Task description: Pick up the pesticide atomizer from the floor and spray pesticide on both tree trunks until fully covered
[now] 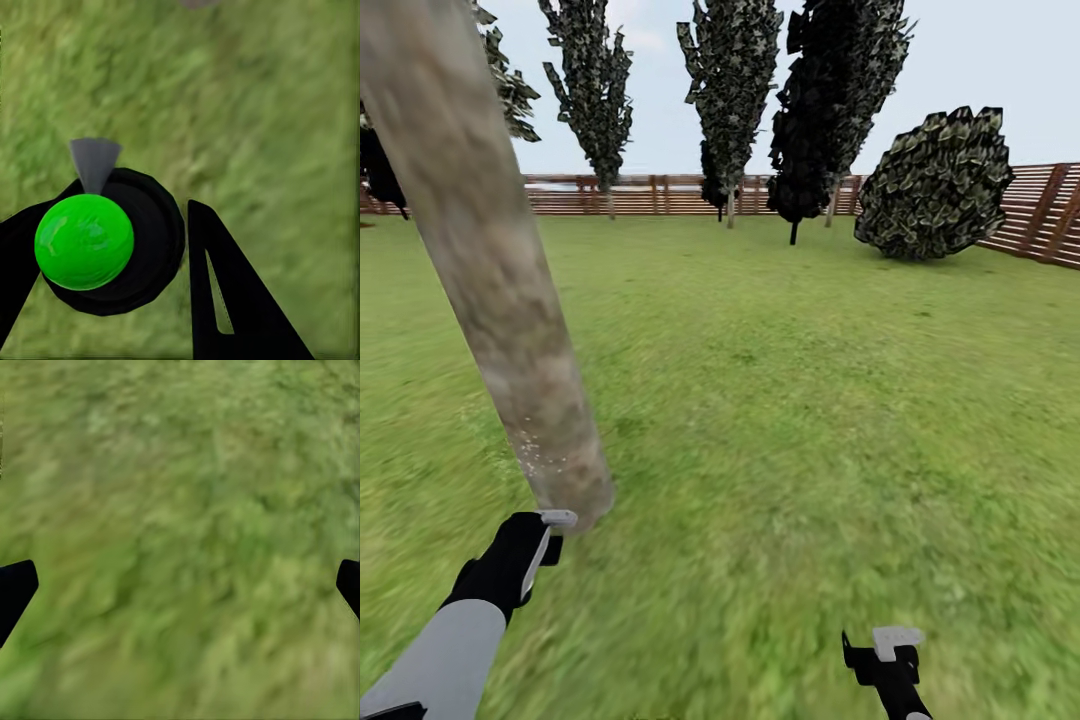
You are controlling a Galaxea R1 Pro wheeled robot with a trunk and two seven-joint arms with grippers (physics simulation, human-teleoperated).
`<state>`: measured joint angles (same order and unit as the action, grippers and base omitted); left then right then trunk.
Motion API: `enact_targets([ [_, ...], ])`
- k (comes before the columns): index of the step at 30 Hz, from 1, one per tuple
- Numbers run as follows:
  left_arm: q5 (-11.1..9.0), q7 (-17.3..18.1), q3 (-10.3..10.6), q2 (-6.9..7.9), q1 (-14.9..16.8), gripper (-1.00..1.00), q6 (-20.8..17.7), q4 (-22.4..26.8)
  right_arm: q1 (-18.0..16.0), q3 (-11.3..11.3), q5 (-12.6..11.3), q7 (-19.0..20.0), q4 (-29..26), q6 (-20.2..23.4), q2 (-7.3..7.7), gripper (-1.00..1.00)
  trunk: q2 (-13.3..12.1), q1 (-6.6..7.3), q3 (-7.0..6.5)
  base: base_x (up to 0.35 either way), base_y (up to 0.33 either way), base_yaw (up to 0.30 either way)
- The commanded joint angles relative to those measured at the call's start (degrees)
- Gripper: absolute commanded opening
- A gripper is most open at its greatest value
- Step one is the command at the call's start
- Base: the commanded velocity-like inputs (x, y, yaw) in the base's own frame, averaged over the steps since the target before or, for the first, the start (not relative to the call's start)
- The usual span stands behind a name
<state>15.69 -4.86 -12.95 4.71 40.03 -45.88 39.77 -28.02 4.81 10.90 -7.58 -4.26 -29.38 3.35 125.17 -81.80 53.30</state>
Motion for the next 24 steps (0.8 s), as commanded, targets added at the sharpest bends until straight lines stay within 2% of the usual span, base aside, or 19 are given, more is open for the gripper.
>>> enact_targets([
  [1, 0.0, -0.2, -0.1, -0.18, 0.0, -1.0, 0.1, 0.0, 0.0, 0.5, 0.6, -0.2, 0.0, -0.2, -0.01, 1.0, 0.0, 0.01, 0.05, 0.0, -0.275, 0.274],
  [9, 0.0, -0.6, -0.1, -0.85, 0.0, -1.0, 0.9, 0.0, 0.0, 0.5, 0.6, -0.2, 0.0, -0.2, -0.01, 1.0, 0.0, 0.01, 0.05, 0.047, -0.275, 0.276],
  [12, 0.0, -0.6, -0.1, -1.58, 0.0, -1.0, 1.1, 0.0, 0.0, 0.5, 0.6, -0.2, 0.0, -0.2, -0.01, 1.0, 0.0, 0.01, 0.05, 0.138, -0.273, 0.277],
  [20, 0.0, -0.6, -0.2, -1.46, 0.0, -1.0, 1.2, 0.0, 0.0, 0.5, 0.6, -0.1, 0.0, -0.1, -0.01, 1.0, 0.0, 0.01, 0.05, 0.155, -0.265, 0.261],
  [24, 0.0, -0.6, -0.2, -1.54, 0.0, -1.0, 1.2, 0.0, 0.0, 0.5, 0.6, -0.1, 0.0, -0.2, -0.01, 1.0, 0.0, 0.01, 0.05, 0.209, -0.225, 0.092],
])
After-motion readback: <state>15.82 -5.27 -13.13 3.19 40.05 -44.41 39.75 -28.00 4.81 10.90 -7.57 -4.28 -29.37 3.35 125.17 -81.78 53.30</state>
